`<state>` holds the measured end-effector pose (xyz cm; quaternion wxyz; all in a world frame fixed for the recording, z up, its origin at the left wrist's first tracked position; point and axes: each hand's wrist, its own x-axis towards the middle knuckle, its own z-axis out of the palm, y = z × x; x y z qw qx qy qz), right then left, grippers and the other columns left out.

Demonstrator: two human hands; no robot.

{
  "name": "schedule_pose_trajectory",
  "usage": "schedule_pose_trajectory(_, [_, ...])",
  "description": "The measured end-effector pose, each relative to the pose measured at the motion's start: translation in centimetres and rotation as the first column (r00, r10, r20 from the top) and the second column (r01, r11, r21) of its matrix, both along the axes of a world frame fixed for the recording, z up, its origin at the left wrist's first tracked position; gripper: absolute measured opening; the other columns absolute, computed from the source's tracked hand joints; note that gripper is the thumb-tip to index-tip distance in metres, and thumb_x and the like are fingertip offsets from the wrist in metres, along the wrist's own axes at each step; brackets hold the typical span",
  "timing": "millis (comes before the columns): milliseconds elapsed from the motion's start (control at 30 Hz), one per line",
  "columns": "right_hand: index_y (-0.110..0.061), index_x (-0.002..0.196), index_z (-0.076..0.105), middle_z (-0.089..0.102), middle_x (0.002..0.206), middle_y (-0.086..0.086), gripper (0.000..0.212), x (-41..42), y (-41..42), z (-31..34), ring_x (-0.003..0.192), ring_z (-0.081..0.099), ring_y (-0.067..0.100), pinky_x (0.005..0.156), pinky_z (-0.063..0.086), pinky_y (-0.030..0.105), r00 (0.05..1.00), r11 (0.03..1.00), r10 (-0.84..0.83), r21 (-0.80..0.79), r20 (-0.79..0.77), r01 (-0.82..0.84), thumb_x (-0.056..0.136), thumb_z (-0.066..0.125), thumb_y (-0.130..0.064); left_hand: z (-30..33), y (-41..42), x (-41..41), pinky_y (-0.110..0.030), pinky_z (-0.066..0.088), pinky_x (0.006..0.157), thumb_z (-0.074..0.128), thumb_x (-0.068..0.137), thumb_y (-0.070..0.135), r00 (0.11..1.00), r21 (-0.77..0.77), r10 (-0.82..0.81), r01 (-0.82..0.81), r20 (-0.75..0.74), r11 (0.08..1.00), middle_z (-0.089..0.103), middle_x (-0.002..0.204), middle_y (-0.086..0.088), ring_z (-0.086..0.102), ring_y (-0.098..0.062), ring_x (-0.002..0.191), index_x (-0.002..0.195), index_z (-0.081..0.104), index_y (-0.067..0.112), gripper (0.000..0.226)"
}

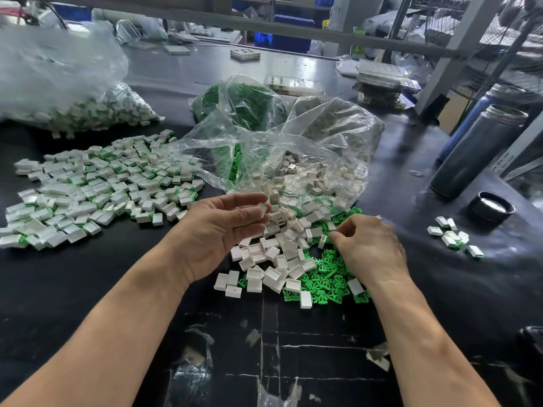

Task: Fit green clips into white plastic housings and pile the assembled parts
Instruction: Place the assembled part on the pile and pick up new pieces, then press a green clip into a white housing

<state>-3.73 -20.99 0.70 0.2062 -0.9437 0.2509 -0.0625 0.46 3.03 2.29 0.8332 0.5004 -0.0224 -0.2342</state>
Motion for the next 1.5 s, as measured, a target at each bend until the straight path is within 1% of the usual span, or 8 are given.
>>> schedule_pose_trajectory(367, [-0.026, 0.092, 0.072, 0.069, 0.098, -0.002, 0.020, -0.1, -0.1, -0.3, 0.089, 0.061, 0.023, 0.078, 0.044, 0.034, 0.997, 1.000, 0.004, -0.020, 0.079, -0.003, 0.098, 0.064, -0.044, -0.4, -0.7, -0.2, -0.023, 0.061, 0.059, 0.073, 0.076, 0.013, 0.999, -0.024, 0.048, -0.047, 0.020, 0.999, 0.072, 0.081, -0.013, 0.069, -0.017, 0.063, 0.092, 0.077, 0.000, 0.021])
schedule_pose_trajectory(567, [-0.027, 0.085, 0.070, 0.069, 0.080, -0.012, 0.016, -0.2, 0.1, -0.5, 0.075, 0.064, 0.010, 0.069, 0.045, 0.026, 0.927, 0.982, 0.012, 0.169, 0.375, -0.082, 0.097, 0.069, -0.037, -0.5, -1.0, -0.3, -0.022, 0.060, 0.054, 0.075, 0.074, 0.011, 0.995, 0.003, 0.085, -0.085, 0.046, 0.996, 0.072, 0.077, -0.012, 0.068, -0.014, 0.058, 0.089, 0.079, 0.002, 0.018])
schedule_pose_trajectory(633, [-0.024, 0.087, 0.073, 0.071, 0.075, -0.011, 0.013, -0.3, 0.7, -0.4, 0.066, 0.064, 0.001, 0.062, 0.048, 0.019, 0.881, 0.893, -0.019, 0.405, 0.473, -0.198, 0.096, 0.073, -0.034, -0.6, -1.1, -0.3, -0.024, 0.060, 0.056, 0.075, 0.073, 0.008, 0.995, 0.015, 0.081, -0.082, 0.056, 0.996, 0.072, 0.078, -0.013, 0.069, -0.016, 0.060, 0.094, 0.078, 0.000, 0.022])
schedule_pose_trajectory(733, [-0.017, 0.091, 0.075, 0.072, 0.072, 0.000, 0.008, -0.5, 2.4, -0.2, 0.051, 0.058, 0.007, 0.047, 0.048, 0.022, 0.861, 0.595, -0.046, 0.707, 0.506, -0.383, 0.091, 0.077, -0.025, -0.6, -1.3, -0.4, -0.025, 0.061, 0.059, 0.073, 0.074, 0.005, 0.994, 0.060, 0.071, -0.076, 0.089, 0.995, 0.072, 0.081, -0.016, 0.069, -0.017, 0.062, 0.101, 0.076, -0.002, 0.028])
schedule_pose_trajectory(833, [-0.012, 0.089, 0.075, 0.071, 0.071, 0.006, 0.023, -0.6, 3.9, -0.5, 0.050, 0.056, 0.013, 0.043, 0.044, 0.024, 0.837, 0.418, 0.000, 0.760, 0.547, -0.497, 0.081, 0.078, -0.033, -0.7, -1.6, -0.7, -0.027, 0.062, 0.064, 0.075, 0.072, 0.008, 0.988, 0.127, 0.041, -0.060, 0.148, 0.990, 0.072, 0.081, -0.016, 0.068, -0.018, 0.065, 0.097, 0.078, 0.002, 0.026])
schedule_pose_trajectory(967, [-0.017, 0.083, 0.077, 0.071, 0.074, 0.008, 0.008, -0.6, 4.9, -0.9, 0.054, 0.056, 0.015, 0.043, 0.043, 0.024, 0.831, 0.321, 0.005, 0.786, 0.556, -0.528, 0.088, 0.077, -0.024, -0.8, -1.9, -1.0, -0.029, 0.062, 0.067, 0.078, 0.070, 0.013, 0.979, 0.190, -0.006, -0.034, 0.205, 0.981, 0.072, 0.078, -0.015, 0.067, -0.021, 0.068, 0.096, 0.079, 0.005, 0.027])
schedule_pose_trajectory(1167, [-0.011, 0.090, 0.075, 0.070, 0.071, 0.004, 0.009, -0.7, 5.2, -1.0, 0.053, 0.055, 0.014, 0.043, 0.043, 0.025, 0.837, 0.375, -0.016, 0.779, 0.547, -0.503, 0.095, 0.073, -0.017, -0.9, -2.1, -1.2, -0.029, 0.062, 0.067, 0.078, 0.072, 0.013, 0.971, 0.207, -0.038, -0.013, 0.237, 0.978, 0.071, 0.077, -0.013, 0.067, -0.021, 0.068, 0.089, 0.082, 0.011, 0.018])
schedule_pose_trajectory(1500, [-0.017, 0.093, 0.073, 0.068, 0.067, -0.008, 0.007, -1.2, 5.6, -0.8, 0.054, 0.059, 0.000, 0.051, 0.044, 0.013, 0.816, 0.620, 0.045, 0.624, 0.576, -0.475, 0.096, 0.073, -0.023, -1.0, -2.2, -1.2, -0.029, 0.062, 0.066, 0.080, 0.071, 0.014, 0.961, 0.232, -0.025, -0.042, 0.276, 0.972, 0.072, 0.075, -0.013, 0.067, -0.018, 0.066, 0.091, 0.081, 0.008, 0.021])
